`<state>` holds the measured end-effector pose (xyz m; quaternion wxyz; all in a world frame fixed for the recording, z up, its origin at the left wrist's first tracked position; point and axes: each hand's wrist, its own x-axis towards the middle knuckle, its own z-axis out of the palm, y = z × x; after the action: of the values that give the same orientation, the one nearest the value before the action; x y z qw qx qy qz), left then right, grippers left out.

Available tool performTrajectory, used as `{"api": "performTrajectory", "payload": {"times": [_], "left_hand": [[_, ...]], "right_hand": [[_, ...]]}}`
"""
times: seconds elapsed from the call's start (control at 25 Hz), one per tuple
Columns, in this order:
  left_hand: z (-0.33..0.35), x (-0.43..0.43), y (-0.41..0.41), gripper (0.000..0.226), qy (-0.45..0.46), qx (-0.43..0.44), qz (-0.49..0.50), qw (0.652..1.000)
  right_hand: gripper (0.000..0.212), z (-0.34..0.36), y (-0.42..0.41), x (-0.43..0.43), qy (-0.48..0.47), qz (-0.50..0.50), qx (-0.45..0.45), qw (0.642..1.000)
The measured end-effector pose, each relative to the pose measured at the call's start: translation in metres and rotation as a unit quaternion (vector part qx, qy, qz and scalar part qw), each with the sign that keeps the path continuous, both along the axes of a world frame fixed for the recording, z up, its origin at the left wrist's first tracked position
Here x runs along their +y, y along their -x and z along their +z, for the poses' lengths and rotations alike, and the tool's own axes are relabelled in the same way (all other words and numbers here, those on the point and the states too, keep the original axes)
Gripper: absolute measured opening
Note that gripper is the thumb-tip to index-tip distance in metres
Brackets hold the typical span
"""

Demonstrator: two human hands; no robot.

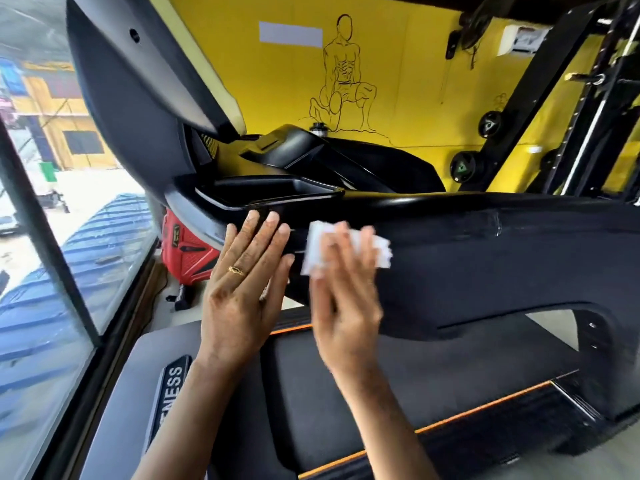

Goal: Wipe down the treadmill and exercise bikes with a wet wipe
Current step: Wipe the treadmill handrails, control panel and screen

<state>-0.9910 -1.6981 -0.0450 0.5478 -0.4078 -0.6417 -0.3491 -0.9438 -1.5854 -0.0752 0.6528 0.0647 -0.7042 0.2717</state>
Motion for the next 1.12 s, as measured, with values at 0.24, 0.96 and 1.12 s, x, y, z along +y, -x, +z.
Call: {"api": "performTrajectory", "payload": {"times": [0.24, 0.96, 1.12], "left_hand": [[-0.008, -0.015, 0.007, 0.024, 0.014, 0.043, -0.024, 0.999], [-0.010, -0.077, 0.075, 0.043, -0.065, -0.240, -0.154, 0.956], [-0.016, -0.077, 0.073, 0.041, -0.051, -0.204, -0.157, 0.965]], "right_hand": [[0.039, -0.021, 0.001, 0.040, 0.194, -0.080, 0.042, 0.977], [0.041, 0.058, 0.043, -0.099, -0.299, -0.270, -0.179, 0.898], [0.031, 0.031, -0.009, -0.055, -0.132, -0.227, -0.073, 0.962]]}}
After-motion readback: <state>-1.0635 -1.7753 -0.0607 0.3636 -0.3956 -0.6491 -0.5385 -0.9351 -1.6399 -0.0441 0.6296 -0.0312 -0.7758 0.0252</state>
